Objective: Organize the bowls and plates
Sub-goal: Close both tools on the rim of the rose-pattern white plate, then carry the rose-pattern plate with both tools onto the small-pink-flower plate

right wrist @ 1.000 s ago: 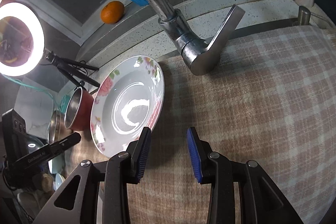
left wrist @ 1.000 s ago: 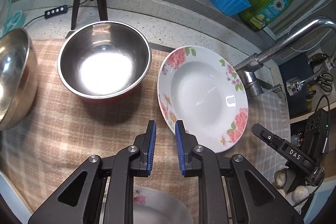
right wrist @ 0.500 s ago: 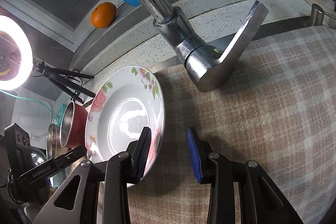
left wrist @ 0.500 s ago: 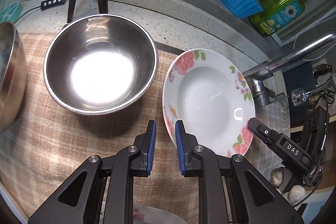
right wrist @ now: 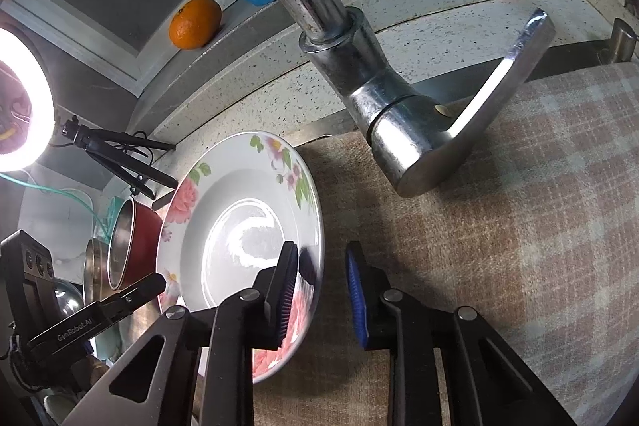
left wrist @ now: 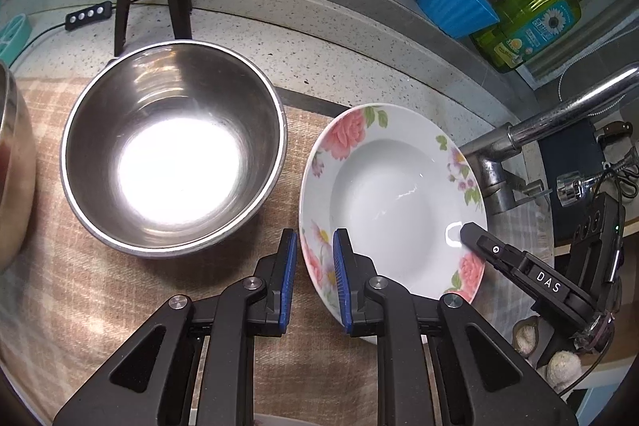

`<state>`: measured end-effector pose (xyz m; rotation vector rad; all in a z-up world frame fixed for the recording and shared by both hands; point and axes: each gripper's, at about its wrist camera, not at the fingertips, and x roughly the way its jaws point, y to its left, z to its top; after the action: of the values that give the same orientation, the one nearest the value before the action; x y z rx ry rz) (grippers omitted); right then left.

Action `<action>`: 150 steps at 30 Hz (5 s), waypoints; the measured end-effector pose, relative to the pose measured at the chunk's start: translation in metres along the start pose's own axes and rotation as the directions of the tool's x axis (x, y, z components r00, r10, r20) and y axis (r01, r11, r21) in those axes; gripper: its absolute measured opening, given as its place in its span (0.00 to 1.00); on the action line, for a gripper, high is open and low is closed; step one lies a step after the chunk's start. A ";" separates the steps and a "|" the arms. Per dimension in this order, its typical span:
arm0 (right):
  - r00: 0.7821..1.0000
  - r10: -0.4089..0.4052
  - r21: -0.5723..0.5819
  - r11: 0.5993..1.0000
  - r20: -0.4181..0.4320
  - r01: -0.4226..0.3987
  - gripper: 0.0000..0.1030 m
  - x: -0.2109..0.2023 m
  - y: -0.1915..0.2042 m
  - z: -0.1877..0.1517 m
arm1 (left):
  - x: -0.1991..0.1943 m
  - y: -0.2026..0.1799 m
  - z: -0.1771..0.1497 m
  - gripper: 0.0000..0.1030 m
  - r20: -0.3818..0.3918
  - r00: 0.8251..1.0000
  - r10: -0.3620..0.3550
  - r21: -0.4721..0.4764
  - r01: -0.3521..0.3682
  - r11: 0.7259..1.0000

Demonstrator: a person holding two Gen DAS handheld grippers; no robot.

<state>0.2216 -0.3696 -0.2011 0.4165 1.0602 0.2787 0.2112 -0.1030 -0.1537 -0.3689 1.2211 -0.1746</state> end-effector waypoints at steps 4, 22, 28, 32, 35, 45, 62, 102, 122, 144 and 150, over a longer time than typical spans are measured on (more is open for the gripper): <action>1.000 0.000 -0.024 1.000 -0.008 0.000 0.13 0.004 0.006 0.002 | 0.002 -0.002 0.001 0.15 0.006 1.000 0.009 0.013 -0.009 1.000; 1.000 -0.021 -0.053 0.998 0.003 0.021 0.13 0.001 0.006 -0.002 | -0.002 -0.002 0.000 0.11 0.009 1.000 0.005 0.023 -0.005 1.000; 1.000 -0.025 -0.070 0.997 0.005 0.026 0.13 -0.003 0.008 -0.007 | -0.005 0.000 -0.005 0.11 0.012 1.000 -0.001 0.018 0.001 1.000; 1.000 -0.026 -0.087 0.996 0.003 0.026 0.13 -0.007 0.010 -0.013 | -0.009 0.000 -0.011 0.11 0.019 1.000 0.001 0.020 -0.002 1.000; 1.000 -0.026 -0.098 0.995 0.001 0.026 0.13 -0.009 0.012 -0.017 | -0.011 0.001 -0.014 0.11 0.018 1.000 -0.001 0.019 0.001 1.000; 1.000 -0.021 -0.114 0.993 -0.020 0.018 0.13 -0.013 0.009 -0.033 | -0.013 0.002 -0.025 0.10 0.008 1.000 0.007 0.029 -0.007 1.000; 1.000 -0.014 -0.177 0.984 0.023 0.018 0.14 -0.030 0.017 -0.044 | -0.038 -0.001 -0.036 0.10 0.070 0.997 0.012 0.090 -0.018 0.996; 0.998 0.038 -0.344 0.939 0.044 -0.021 0.14 -0.081 0.115 -0.148 | -0.141 0.067 -0.130 0.10 0.166 0.986 0.027 -0.020 -0.024 1.000; 1.000 0.015 -0.406 0.914 -0.014 -0.020 0.14 -0.065 0.134 -0.207 | -0.143 0.102 -0.177 0.10 0.115 0.991 0.064 -0.077 -0.055 0.996; 0.998 -0.048 -0.441 0.897 -0.052 0.020 0.15 -0.044 0.132 -0.218 | -0.123 0.113 -0.188 0.10 0.067 0.994 0.087 -0.068 -0.082 0.994; 0.994 -0.081 -0.469 0.882 -0.069 0.039 0.20 -0.039 0.132 -0.221 | -0.123 0.113 -0.187 0.10 0.072 0.993 0.097 -0.061 -0.093 0.994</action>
<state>0.0047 -0.2251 -0.2038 -0.0663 1.0481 0.4881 -0.0137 0.0078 -0.1418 -0.3628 1.1692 -0.0434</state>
